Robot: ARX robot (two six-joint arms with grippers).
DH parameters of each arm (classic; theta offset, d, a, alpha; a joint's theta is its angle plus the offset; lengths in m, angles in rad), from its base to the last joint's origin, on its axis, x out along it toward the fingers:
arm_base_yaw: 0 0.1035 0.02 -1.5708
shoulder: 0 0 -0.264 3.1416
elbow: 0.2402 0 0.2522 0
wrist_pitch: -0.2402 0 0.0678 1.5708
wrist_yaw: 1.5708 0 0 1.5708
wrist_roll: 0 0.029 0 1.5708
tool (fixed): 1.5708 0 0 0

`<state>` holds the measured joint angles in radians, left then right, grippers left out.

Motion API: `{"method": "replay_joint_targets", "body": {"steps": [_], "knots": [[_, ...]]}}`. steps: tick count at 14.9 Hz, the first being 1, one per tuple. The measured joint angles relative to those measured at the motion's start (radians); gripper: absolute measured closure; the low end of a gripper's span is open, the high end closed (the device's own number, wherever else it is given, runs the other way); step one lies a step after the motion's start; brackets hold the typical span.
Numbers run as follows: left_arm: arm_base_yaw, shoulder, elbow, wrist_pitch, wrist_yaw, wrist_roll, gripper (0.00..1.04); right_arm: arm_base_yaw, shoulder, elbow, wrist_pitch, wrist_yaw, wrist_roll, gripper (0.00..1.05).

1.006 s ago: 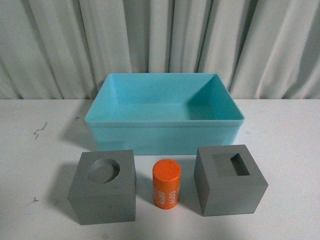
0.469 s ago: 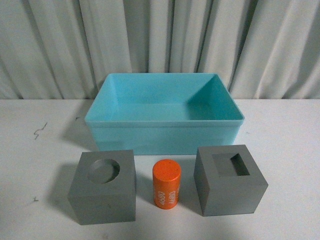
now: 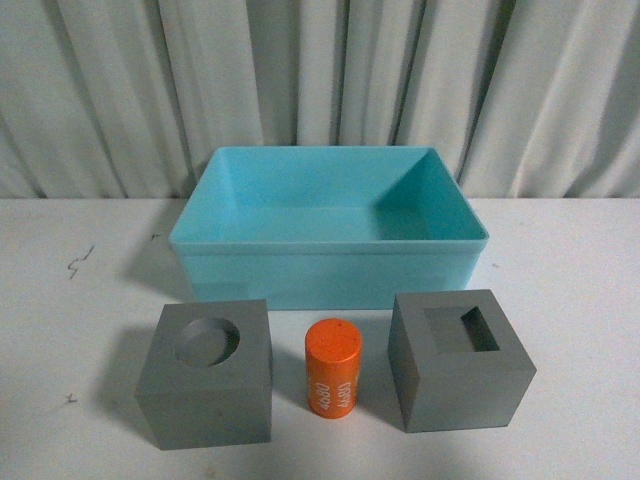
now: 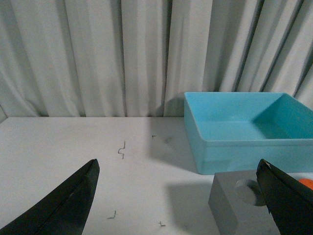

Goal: Place gray and orange parts in blue box

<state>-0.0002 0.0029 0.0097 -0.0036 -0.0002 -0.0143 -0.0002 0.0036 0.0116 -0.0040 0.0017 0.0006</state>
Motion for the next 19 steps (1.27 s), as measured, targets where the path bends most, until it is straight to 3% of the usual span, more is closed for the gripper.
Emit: {"method": "replay_joint_targets", "body": {"steps": [19], "knots": [[0.000,0.000,0.000,0.000,0.000,0.000,0.07,0.000,0.000,0.000,0.000,0.000,0.000,0.06]]}}
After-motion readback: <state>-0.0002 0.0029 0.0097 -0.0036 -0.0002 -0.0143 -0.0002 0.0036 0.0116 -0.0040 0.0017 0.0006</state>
